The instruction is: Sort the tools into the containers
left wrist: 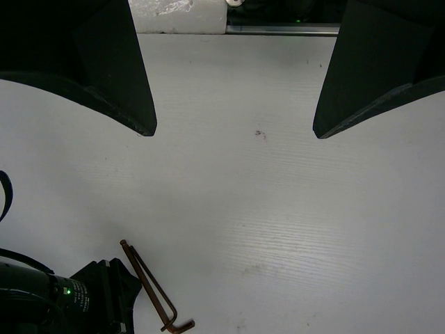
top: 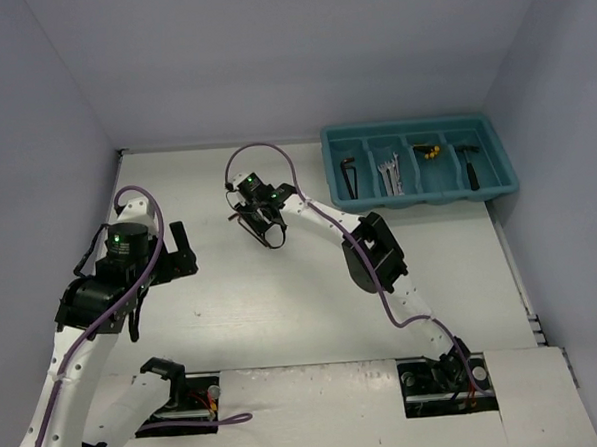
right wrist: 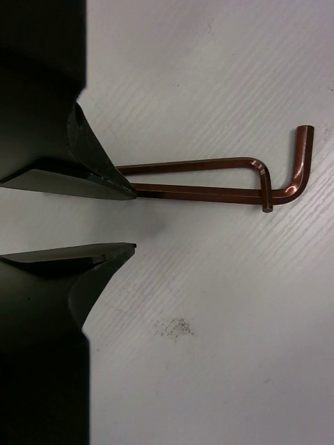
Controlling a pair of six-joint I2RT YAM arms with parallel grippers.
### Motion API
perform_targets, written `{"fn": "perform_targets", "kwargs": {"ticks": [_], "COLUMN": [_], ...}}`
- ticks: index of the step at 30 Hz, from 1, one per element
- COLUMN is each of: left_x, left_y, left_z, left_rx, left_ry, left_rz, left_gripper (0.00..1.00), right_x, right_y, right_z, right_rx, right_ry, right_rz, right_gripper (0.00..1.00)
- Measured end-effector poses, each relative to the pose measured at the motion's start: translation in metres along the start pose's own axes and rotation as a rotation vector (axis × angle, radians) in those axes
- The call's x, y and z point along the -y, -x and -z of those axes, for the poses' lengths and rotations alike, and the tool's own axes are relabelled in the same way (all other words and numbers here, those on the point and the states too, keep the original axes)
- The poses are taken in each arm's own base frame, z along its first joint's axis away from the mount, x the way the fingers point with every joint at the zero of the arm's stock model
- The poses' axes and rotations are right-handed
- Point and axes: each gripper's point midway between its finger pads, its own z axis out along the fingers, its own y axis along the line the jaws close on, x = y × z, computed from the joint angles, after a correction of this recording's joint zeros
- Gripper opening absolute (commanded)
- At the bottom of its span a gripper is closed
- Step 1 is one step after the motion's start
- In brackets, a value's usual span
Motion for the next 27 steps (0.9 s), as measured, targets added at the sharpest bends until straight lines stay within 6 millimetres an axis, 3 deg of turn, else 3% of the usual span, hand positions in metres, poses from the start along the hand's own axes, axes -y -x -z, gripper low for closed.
{"fn": "perform_targets", "kwargs": {"ticks": [12,27], "left_x": [0.0,0.0], "left_y": [-0.001,-0.001], "left_z": [-0.002,-0.003], "left_rx": [-0.009,-0.014], "left_ry": [0.003,0.005], "left_rz": [-0.001,-0.001], "left_gripper": [0.96,0.95], "right_x": [-0.007,-0.004], "right_y": [-0.003,-0.002], "right_z": [-0.013,-0.011], "right_rx": [0.011,0.039], "right_ry": [0.028,-0.007], "right_rz": [-0.028,-0.12], "right_gripper": [0.25,0.26]}}
